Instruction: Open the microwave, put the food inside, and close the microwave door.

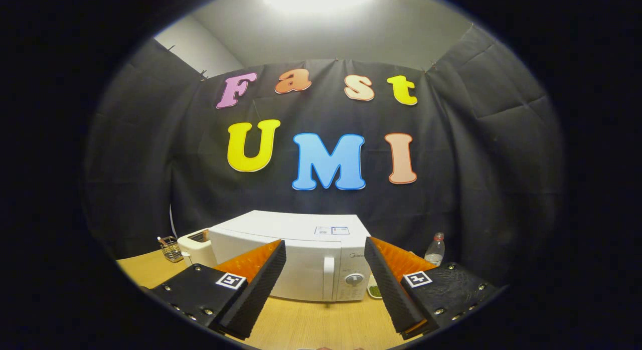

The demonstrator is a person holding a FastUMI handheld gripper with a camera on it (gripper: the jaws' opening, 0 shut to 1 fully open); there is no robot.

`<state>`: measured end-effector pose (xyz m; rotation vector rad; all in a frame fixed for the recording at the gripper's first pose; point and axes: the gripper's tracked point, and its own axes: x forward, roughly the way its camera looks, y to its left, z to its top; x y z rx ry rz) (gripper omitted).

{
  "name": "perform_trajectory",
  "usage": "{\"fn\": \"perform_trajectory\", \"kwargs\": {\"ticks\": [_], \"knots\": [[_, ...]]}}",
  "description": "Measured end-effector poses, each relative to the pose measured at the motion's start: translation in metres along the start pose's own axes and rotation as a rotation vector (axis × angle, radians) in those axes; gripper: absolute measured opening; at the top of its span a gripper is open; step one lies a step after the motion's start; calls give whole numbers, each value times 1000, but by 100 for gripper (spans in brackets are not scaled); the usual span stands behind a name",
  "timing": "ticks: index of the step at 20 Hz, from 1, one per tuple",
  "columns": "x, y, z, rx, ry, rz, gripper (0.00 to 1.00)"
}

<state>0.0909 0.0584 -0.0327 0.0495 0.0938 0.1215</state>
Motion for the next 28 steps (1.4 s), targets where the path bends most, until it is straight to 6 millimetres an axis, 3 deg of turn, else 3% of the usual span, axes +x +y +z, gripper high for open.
{"fn": "perform_trajectory", "kwargs": {"ticks": [9,16,18,21,22,24,26,27,28], "knots": [[68,-16,-51,-20,103,2,99],[107,-12,-107,-14,226,22,98],[115,-10,-126,3,275,25,93],[128,-11,-145,42,325,12,73],[132,-11,-152,53,343,4,73],[135,-10,-156,75,358,-1,44],[141,-5,-158,80,373,3,43],[135,-6,-151,72,365,-5,35],[141,-6,-158,50,369,-11,27]]}}
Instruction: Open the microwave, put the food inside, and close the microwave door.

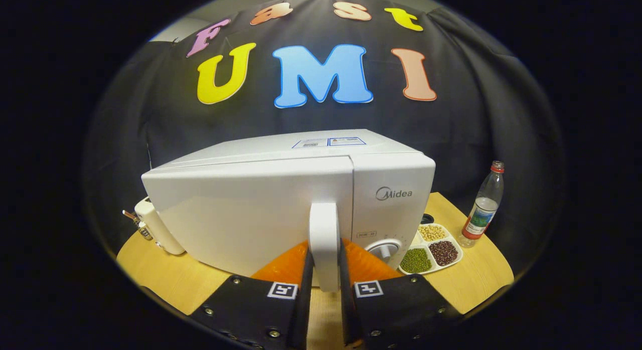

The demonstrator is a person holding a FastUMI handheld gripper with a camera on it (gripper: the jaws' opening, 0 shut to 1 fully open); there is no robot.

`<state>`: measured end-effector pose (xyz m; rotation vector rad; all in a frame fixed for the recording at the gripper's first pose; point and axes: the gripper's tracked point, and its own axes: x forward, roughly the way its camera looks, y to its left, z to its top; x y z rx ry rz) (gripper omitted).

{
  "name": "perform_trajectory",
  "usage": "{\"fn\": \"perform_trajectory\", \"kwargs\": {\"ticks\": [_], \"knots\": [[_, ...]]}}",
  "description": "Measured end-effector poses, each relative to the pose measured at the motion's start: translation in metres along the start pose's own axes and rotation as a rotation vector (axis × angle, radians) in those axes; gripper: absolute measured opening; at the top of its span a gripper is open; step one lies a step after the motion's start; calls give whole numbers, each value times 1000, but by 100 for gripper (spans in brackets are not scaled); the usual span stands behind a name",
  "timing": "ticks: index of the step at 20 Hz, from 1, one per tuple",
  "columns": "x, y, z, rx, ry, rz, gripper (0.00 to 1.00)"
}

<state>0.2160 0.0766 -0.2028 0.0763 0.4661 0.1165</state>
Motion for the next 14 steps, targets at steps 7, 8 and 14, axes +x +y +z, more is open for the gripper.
{"fn": "perform_trajectory", "kwargs": {"ticks": [7,8,14], "knots": [[-14,3,-7,-55,28,10,7],[-22,4,-9,-76,18,9,7],[-61,19,-27,-9,59,-30,10]]}}
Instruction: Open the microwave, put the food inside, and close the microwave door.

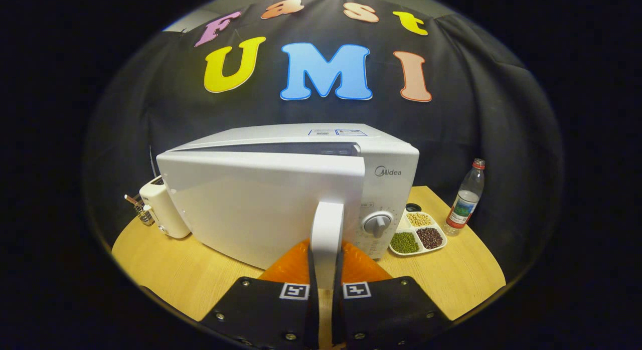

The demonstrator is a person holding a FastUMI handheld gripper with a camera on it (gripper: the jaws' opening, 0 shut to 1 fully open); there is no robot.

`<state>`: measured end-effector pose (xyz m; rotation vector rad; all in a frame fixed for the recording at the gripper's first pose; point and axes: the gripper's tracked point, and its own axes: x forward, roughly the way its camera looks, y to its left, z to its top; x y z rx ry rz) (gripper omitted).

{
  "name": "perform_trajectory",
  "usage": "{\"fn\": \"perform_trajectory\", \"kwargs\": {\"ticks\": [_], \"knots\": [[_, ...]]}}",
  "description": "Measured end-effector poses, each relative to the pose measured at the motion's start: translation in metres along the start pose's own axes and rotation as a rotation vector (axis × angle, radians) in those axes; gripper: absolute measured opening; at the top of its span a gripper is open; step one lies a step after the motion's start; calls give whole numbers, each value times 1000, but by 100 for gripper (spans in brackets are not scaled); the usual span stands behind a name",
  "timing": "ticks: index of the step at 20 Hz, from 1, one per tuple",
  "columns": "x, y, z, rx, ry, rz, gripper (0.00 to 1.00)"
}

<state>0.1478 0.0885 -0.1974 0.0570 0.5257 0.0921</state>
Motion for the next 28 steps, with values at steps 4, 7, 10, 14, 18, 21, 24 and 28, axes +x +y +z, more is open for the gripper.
{"fn": "perform_trajectory", "kwargs": {"ticks": [4,7,10,14,18,21,24,28], "knots": [[-30,15,-12,13,3,23,21],[-49,26,-21,1,2,13,22],[-68,41,-30,-3,0,16,23],[-94,63,-44,-17,-9,34,24],[-113,93,-61,-50,4,64,24],[-129,117,-69,-63,6,95,25],[-143,143,-79,-81,11,132,25],[-160,177,-93,-123,16,180,25]]}}
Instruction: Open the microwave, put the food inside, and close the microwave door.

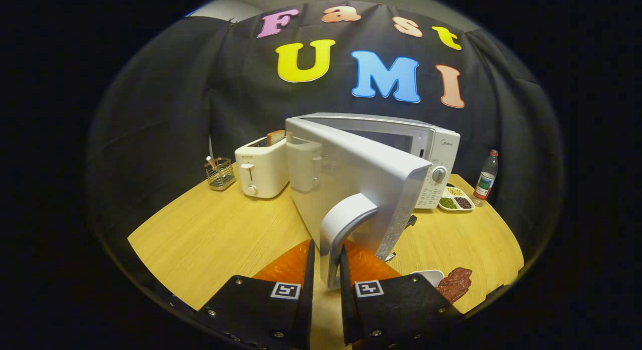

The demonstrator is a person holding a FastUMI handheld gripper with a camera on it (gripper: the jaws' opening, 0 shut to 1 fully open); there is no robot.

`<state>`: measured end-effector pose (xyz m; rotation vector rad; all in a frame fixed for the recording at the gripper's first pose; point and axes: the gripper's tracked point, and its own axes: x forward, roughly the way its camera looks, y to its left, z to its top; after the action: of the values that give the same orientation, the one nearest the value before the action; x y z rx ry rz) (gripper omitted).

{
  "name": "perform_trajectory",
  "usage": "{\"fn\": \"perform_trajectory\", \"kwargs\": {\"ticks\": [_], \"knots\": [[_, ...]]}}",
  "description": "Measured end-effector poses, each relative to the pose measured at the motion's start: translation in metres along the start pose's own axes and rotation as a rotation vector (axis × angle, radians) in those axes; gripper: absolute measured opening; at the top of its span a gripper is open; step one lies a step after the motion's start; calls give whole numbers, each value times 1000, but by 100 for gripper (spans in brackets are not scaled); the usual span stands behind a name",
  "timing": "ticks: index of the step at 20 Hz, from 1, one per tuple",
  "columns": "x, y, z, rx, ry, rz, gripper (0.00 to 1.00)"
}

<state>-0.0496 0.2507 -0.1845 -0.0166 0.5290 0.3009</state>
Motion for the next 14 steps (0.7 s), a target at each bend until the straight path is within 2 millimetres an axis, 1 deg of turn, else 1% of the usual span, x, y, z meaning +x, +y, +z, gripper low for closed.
{"fn": "perform_trajectory", "kwargs": {"ticks": [5,7,13,14], "knots": [[-8,46,-9,-58,-8,70,25],[-10,55,-9,-85,-17,64,25],[-14,81,-13,-95,-4,46,26],[-15,82,-13,-89,1,46,26]]}}
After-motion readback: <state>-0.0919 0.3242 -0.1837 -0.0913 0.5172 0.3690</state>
